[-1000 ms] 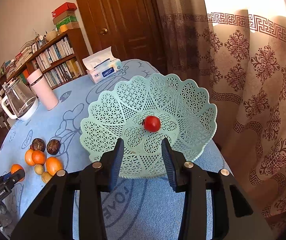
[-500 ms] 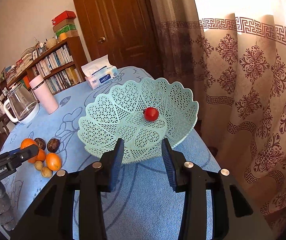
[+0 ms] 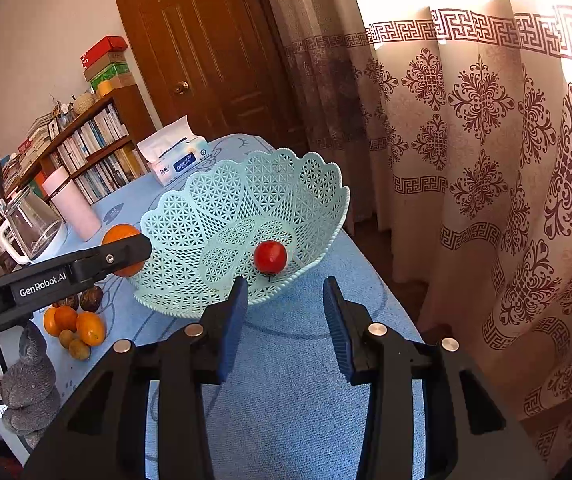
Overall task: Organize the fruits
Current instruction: 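Grasp a small tangerine with the left gripper and drop it into the basket, then move the right gripper back toward the fruits and close on a large orange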
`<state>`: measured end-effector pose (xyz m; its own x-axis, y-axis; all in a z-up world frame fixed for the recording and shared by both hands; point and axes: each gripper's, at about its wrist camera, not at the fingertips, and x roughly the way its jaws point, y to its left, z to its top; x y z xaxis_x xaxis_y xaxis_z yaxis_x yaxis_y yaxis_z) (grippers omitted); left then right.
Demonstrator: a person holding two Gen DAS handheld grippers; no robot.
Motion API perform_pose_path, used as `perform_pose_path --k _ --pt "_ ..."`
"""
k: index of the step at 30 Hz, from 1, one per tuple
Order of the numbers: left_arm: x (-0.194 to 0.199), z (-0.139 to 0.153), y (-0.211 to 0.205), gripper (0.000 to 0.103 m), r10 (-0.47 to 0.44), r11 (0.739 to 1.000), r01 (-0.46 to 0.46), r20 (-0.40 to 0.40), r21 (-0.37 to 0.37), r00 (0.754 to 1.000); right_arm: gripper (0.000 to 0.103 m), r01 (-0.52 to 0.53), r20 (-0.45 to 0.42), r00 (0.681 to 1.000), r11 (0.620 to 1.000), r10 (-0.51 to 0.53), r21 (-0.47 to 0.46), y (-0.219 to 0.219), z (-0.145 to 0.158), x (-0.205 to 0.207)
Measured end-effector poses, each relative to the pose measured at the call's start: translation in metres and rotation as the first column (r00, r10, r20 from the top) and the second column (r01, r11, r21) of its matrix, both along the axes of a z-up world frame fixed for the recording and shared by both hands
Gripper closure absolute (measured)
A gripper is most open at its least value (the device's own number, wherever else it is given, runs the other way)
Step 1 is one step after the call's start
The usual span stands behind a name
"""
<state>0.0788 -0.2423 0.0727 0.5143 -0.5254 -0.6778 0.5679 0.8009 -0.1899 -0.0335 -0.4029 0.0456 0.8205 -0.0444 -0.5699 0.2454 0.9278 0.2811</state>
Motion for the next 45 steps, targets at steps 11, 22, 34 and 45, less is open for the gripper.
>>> perform_pose_path --k 11,22,34,45 --pt "0.005 0.002 0.006 0.03 0.041 0.999 -0.041 -0.007 -0.033 0.999 0.062 0.01 -0.009 1.0 1.0 -0.01 0.017 -0.003 -0.004 0.001" --pt "-0.002 0.008 0.037 0.022 0.116 0.993 -0.114 0.034 -0.032 0.993 0.062 0.02 -0.017 1.0 1.0 -0.02 0.012 0.001 -0.002 0.001" --pt "-0.012 0.014 0.079 0.013 0.215 0.977 -0.213 0.085 -0.036 0.973 0.057 0.024 -0.013 1.0 1.0 -0.024 0.001 0.015 0.003 -0.001" --pt "-0.01 0.016 0.16 0.013 0.381 0.922 -0.373 0.076 -0.1 0.921 0.057 -0.027 0.003 1.0 0.999 0.027 -0.019 0.045 0.012 0.0"
